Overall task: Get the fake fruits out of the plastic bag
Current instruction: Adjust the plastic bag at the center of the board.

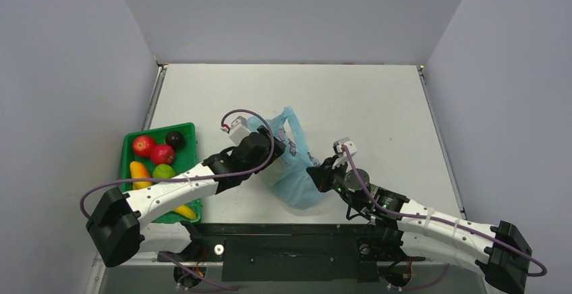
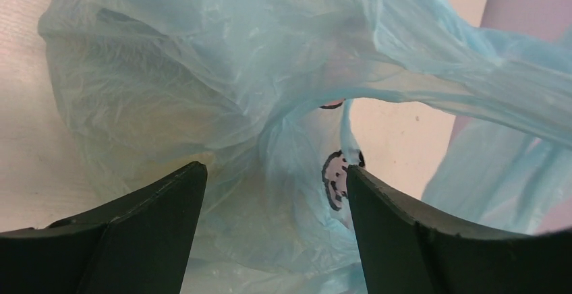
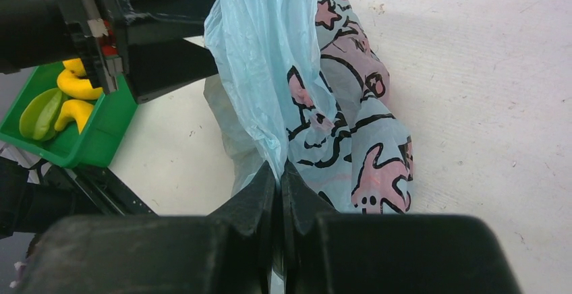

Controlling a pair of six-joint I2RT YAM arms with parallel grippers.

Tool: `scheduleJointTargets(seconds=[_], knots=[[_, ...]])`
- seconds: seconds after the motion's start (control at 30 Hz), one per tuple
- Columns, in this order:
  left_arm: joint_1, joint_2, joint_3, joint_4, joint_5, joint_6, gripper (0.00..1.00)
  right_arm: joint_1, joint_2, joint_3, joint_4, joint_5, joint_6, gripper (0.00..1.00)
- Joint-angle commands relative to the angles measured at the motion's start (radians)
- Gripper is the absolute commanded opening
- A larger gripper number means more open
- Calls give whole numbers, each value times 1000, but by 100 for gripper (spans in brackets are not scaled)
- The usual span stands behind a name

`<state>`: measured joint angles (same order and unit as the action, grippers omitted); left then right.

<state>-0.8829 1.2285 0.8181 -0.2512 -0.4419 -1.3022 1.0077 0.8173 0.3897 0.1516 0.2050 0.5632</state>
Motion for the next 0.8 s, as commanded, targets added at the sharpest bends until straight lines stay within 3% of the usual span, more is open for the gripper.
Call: scheduleJointTargets(seconds=[0.0,0.1,0.17,0.2,0.27,0.47,0.63,0.77], knots=[[12,34,43,-26,-12,-54,74,-4,22,51,21,23,-14,0],[31,61,31,30,18,-42,71,-3,38,50,30,20,-16,0],[49,90,36,64,47,-10,61,0,41,47,45,0,-28,0],[57,103,33,86,78,27,48,9,38,46,59,-13,-37,0],[90,106,13,144,135,62,34,24,33,41,69,-28,-83,0],[199,67,-13,273,314,206,0,53,46,28,92,-103,-149,0],[267,21,-30,290,388,271,0,123,81,33,91,-172,-224,0],[327,5,-61,313,469,262,0,234,98,59,-22,-106,-322,0]])
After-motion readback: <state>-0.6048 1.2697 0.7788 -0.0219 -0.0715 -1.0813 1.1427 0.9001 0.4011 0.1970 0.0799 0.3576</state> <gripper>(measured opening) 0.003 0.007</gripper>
